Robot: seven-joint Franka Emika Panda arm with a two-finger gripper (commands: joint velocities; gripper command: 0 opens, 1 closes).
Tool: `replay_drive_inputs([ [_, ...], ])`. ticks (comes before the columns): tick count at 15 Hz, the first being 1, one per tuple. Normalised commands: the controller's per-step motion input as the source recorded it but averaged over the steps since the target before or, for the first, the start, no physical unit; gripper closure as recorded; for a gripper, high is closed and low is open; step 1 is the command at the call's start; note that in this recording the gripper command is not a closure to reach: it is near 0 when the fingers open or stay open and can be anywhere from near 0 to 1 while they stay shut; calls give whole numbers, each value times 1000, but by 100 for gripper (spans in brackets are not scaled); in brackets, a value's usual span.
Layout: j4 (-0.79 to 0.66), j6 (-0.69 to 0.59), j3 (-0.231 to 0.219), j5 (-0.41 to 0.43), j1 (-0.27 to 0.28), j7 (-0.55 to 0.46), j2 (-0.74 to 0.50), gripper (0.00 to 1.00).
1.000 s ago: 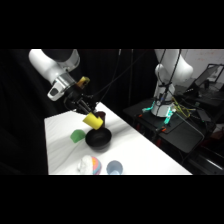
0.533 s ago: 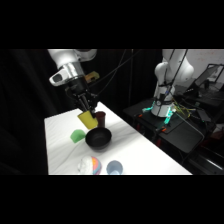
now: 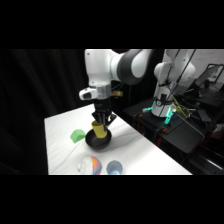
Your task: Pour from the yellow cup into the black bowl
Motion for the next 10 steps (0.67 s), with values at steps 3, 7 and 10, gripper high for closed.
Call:
replay_drive_inputs([
  [3, -507, 526, -45, -597, 184, 861, -26, 14],
  [7, -90, 10, -68, -392, 145, 562, -60, 14],
  [10, -1, -102, -51, -275, 139, 395, -84, 14],
])
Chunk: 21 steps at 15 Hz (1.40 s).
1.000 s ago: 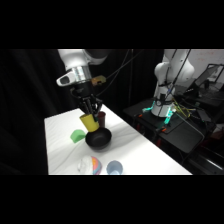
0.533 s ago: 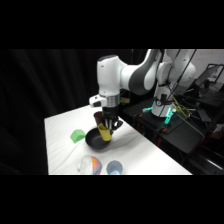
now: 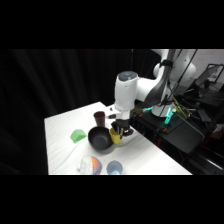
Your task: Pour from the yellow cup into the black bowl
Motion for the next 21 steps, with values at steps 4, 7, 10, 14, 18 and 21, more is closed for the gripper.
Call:
replay_drive_inputs([
  [4, 7, -167, -46, -224, 134, 322, -119, 14],
  [7, -89, -362, 62, -56, 124, 202, -438, 14],
  [10, -133, -374, 153, -60, 140, 243, -552, 14],
  [14, -6, -65, 158, -42, 72, 132, -163, 14],
  [18, 139, 252, 41, -114, 7, 44, 279, 14],
  [21, 201, 342, -51, -34, -40, -151, 376, 14],
])
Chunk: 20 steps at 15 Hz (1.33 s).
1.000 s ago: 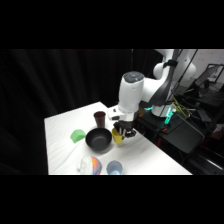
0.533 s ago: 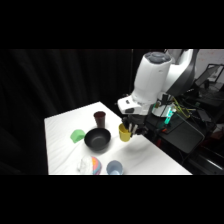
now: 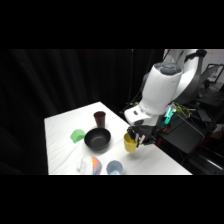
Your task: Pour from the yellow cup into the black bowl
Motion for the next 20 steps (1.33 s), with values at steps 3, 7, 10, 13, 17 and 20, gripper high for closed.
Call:
replay_drive_inputs([
  [3, 203, 289, -33, 182, -90, -362, 323, 14],
  [7, 169, 177, -7, 217, -82, -352, 230, 12],
  [10, 125, 119, -15, 176, -60, -285, 166, 13],
  [13, 88, 92, -49, 103, -8, -184, 120, 0],
  [17, 16, 50, -39, 82, 17, -151, 33, 0],
  [20, -77, -9, -32, 86, 34, -110, -58, 0],
])
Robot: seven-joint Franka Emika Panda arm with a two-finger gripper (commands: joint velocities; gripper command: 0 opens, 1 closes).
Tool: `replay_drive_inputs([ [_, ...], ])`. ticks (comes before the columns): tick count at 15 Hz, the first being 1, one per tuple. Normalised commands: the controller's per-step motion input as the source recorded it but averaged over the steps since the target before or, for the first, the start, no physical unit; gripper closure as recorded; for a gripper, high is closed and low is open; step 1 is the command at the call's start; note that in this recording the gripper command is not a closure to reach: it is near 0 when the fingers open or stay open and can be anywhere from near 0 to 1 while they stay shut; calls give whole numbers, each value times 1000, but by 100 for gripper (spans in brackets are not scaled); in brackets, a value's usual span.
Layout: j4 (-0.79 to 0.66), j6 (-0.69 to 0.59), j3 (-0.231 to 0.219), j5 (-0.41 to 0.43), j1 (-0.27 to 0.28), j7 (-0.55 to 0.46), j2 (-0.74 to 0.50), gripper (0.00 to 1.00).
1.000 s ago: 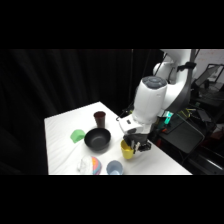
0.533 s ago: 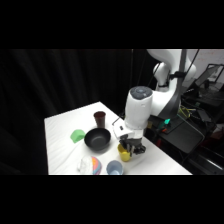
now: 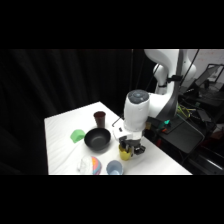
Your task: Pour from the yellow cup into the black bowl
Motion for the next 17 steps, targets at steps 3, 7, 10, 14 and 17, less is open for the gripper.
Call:
replay_drive_inputs([
  [3, -121, -60, -66, 27, 99, -12, -114, 0],
  [7, -194, -148, -57, 1, 123, 41, -313, 0],
  [10, -337, -194, 4, -21, 149, 116, -660, 0],
  [14, -319, -228, 65, -79, 146, 212, -681, 0],
  [17, -376, -209, 111, -169, 97, 376, -743, 0],
])
